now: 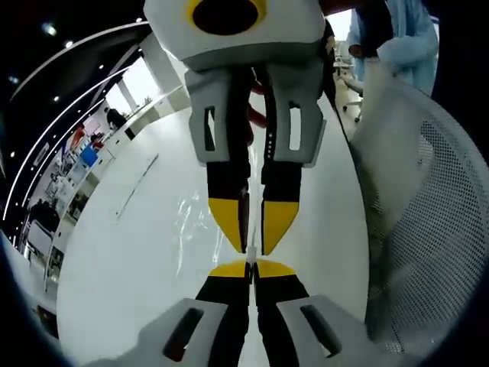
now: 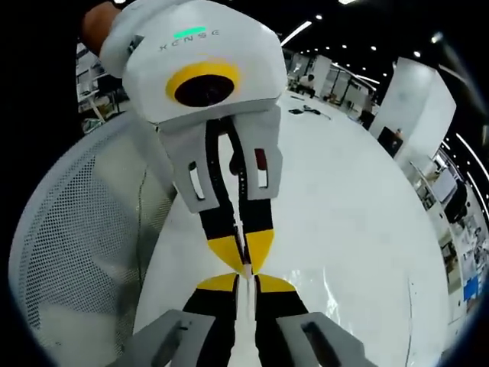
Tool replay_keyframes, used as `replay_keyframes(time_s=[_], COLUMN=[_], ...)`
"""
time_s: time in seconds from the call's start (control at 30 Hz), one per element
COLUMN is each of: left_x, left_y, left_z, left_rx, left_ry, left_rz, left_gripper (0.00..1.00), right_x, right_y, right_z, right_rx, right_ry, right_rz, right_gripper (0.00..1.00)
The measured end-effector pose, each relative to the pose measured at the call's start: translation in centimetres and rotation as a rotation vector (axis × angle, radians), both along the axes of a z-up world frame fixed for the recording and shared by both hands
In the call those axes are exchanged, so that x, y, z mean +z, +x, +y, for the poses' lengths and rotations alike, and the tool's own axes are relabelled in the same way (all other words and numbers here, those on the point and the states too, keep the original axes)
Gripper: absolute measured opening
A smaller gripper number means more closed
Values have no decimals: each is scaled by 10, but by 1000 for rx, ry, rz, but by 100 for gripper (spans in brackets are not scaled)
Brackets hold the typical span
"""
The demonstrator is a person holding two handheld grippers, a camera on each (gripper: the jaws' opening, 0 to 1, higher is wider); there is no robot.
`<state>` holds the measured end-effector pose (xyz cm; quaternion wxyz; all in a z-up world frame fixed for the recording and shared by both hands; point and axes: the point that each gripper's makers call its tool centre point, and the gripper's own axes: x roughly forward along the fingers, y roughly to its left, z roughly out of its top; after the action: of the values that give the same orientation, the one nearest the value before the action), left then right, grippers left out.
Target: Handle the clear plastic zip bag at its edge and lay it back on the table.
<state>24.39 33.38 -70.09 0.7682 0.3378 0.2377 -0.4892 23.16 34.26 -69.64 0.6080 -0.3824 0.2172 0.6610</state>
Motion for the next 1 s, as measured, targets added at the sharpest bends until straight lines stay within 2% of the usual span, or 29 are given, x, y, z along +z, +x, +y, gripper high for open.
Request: replay_keyframes(time_s=[0.43, 0.67, 0.87, 0.97, 1.0], left_x=[0, -1, -5, -7, -7], left_y=[-4, -4, -5, -9, -8], left_z=[-4, -2, -3, -6, -6], left_rx=[-20, -20, -21, 11, -2], left_ry=[13, 22, 24, -1, 3], left_rz=[-8, -9, 5, 60, 47], left_gripper=[0, 1, 0, 0, 0], right_x=[-1, -8, -13, -16, -17], right_y=[-5, -2, 0, 0, 0], right_z=[0, -3, -5, -8, -8], right_rx=[12, -43, -64, -76, -81], right_ry=[-16, -54, -79, -98, -103], right_rz=[-18, 11, 25, 50, 53], right_gripper=[0, 0, 0, 0, 0])
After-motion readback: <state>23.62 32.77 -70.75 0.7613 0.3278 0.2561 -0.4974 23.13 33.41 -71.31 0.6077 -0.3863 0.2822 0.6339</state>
